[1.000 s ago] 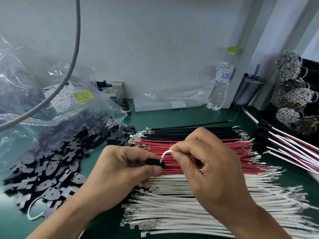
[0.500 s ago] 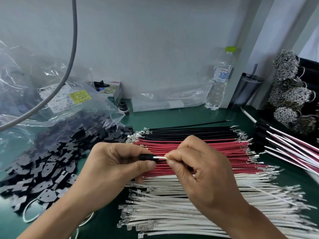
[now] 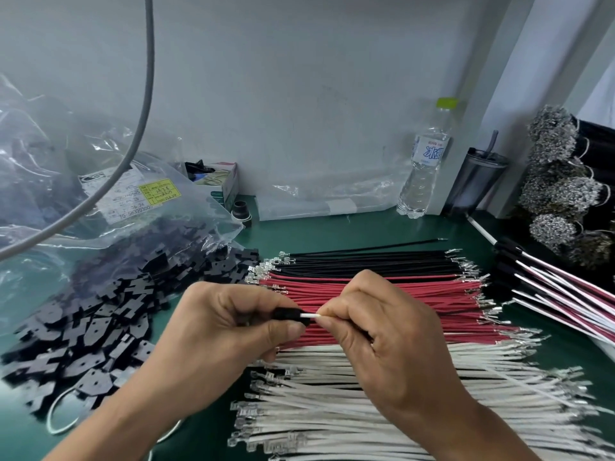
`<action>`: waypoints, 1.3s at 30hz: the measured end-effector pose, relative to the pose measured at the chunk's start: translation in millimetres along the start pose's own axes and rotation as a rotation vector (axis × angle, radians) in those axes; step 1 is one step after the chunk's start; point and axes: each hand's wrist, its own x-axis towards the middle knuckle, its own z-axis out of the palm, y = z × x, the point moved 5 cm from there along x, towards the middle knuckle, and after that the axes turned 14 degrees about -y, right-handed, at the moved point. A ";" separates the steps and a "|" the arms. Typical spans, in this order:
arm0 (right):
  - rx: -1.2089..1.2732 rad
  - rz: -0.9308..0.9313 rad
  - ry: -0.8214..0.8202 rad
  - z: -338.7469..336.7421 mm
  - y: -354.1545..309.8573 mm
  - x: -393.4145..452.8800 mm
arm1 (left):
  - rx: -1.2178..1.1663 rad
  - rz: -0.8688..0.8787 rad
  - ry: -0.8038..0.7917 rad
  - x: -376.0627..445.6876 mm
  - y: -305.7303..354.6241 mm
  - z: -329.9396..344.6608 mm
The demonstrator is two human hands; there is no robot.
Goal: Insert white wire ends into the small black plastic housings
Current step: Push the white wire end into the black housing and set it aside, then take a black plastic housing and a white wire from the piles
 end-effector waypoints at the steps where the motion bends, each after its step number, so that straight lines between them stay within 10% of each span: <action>1: -0.026 0.002 0.018 -3.7 1.4 2.0 | -0.035 0.014 0.016 0.9 0.6 -1.7; 9: -0.115 0.145 0.013 -14.1 18.7 0.6 | -0.086 0.056 0.296 -2.1 5.7 -42.4; 13: 0.005 0.130 0.304 -50.9 15.0 4.6 | 0.387 -0.107 0.471 -8.5 -10.0 -73.6; 18: 0.000 0.157 0.457 -116.6 43.3 5.0 | 1.103 -0.176 0.261 -1.4 -22.6 -61.3; 29: -0.575 0.903 -0.345 -164.6 344.3 -135.4 | 1.350 -0.310 0.113 17.1 -35.9 -58.9; 39: -0.277 0.495 -0.166 -90.5 144.2 1.5 | 1.426 -0.316 0.101 18.4 -34.7 -56.7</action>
